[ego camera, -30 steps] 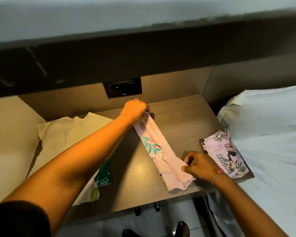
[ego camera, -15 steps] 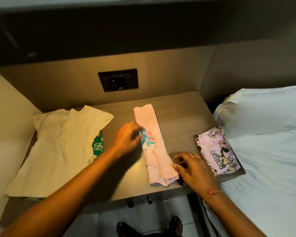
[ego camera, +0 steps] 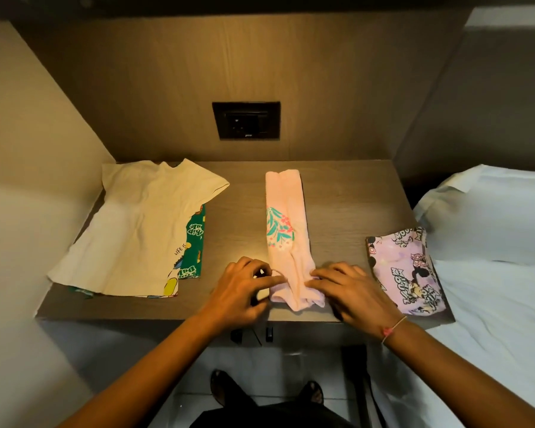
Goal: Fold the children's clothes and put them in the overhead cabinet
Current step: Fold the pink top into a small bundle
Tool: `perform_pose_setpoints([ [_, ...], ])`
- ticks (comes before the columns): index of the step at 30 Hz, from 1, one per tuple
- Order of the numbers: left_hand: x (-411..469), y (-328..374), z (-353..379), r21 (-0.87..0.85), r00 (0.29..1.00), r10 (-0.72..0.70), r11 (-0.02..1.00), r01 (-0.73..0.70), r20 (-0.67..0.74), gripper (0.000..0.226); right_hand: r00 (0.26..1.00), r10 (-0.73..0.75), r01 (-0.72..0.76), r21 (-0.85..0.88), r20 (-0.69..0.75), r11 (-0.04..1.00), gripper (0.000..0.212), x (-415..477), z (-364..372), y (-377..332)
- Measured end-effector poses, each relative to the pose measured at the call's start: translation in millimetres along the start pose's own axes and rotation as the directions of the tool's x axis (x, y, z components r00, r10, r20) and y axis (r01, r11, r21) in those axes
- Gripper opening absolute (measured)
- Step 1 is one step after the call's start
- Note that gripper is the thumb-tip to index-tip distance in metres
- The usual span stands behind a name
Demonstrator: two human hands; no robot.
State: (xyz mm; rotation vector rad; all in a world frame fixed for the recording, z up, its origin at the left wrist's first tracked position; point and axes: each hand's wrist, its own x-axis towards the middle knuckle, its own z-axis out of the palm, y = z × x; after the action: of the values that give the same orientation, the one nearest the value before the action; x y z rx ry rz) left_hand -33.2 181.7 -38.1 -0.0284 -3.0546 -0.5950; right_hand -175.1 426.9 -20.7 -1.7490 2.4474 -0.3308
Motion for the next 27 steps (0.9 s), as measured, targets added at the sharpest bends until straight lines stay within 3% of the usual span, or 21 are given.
perform_pose_setpoints([
  [4,-5,-2,4,-0.01,0.999,-0.002,1.0,0.002,-0.033,0.034,0.998,-0.048,0.046,-0.031,-0.048,0.998,0.044,8,15,-9],
  [10,-13,1,6,-0.034,0.993,-0.024,0.999,0.02,-0.113,0.033,0.988,-0.005,0.009,0.029,-0.155,1.0,0.031,9,30,-19],
  [14,-19,13,-6,-0.204,0.99,-0.083,0.977,0.059,-0.112,0.029,0.973,0.14,-0.076,0.315,-0.186,0.946,0.031,4,17,-38],
  [16,-28,20,-19,-0.401,0.984,-0.151,0.91,0.102,-0.092,0.026,0.968,0.238,-0.155,0.548,-0.084,0.822,0.034,-3,3,-49],
  [18,-34,25,-38,-0.582,0.983,-0.183,0.802,0.135,-0.025,0.028,0.962,0.273,-0.196,0.76,0.025,0.619,0.028,-7,-17,-56],
  [20,-33,29,-59,-0.709,0.982,-0.182,0.685,0.168,0.057,0.023,0.955,0.292,-0.205,0.839,0.059,0.504,0.023,-3,-37,-57],
  [22,-19,30,-74,-0.756,0.972,-0.217,0.62,0.211,0.093,0.015,0.937,0.349,-0.214,0.845,0.035,0.49,0.02,11,-51,-51],
  [25,20,22,-83,-0.805,0.906,-0.397,0.484,0.344,0.148,0.01,0.863,0.506,-0.302,0.796,-0.007,0.525,0.018,46,-58,-34],
  [27,49,9,-83,-0.791,0.863,-0.484,0.467,0.396,0.146,0.006,0.82,0.572,-0.382,0.754,0.01,0.535,0.017,72,-57,-21],
])
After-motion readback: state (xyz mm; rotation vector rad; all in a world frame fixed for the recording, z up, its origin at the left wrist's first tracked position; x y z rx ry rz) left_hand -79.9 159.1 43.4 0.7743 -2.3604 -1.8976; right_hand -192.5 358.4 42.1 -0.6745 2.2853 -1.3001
